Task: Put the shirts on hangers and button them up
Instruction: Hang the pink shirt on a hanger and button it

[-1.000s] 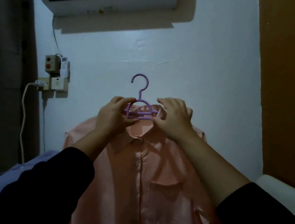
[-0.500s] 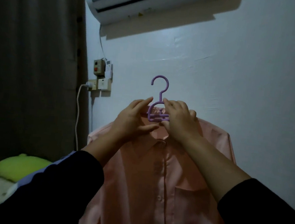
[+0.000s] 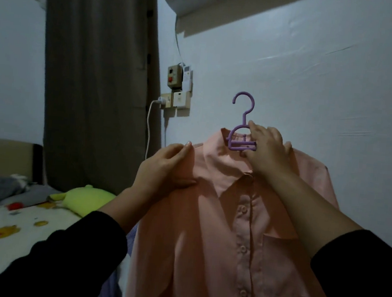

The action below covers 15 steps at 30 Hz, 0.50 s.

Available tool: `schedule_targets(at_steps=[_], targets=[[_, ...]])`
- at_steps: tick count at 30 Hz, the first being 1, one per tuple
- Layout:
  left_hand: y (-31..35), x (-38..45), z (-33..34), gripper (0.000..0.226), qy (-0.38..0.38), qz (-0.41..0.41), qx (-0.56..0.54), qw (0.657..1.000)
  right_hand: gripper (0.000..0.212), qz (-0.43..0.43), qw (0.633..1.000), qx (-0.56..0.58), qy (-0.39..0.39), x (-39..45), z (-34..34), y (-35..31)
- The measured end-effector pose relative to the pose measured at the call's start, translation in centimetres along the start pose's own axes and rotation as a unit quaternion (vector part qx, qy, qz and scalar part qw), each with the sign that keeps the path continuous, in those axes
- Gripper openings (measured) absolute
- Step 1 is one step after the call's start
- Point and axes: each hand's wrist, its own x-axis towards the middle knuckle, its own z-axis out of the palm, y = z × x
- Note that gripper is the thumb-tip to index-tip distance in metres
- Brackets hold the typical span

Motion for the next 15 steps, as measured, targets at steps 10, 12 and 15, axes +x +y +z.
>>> schedule_targets(at_steps=[10, 12, 15], targets=[[-10.0, -4.2, 6.8, 0.088, -0.061, -0.202, 0.056, 0.976, 0.070, 0.045, 0.988, 0.113, -0.097, 0.6, 16.7, -3.8], [-12.7, -5.0, 8.4, 0.087, -0.068, -0.234, 0.069, 0.967, 0.068, 0.045, 0.982, 0.118, -0.142, 0.1, 20.7, -4.8], [-17.3, -6.0, 11.2, 0.083, -0.083, -0.295, 0.101, 0.946, 0.067, 0.037, 0.975, 0.114, -0.187, -0.2, 26.3, -6.5]])
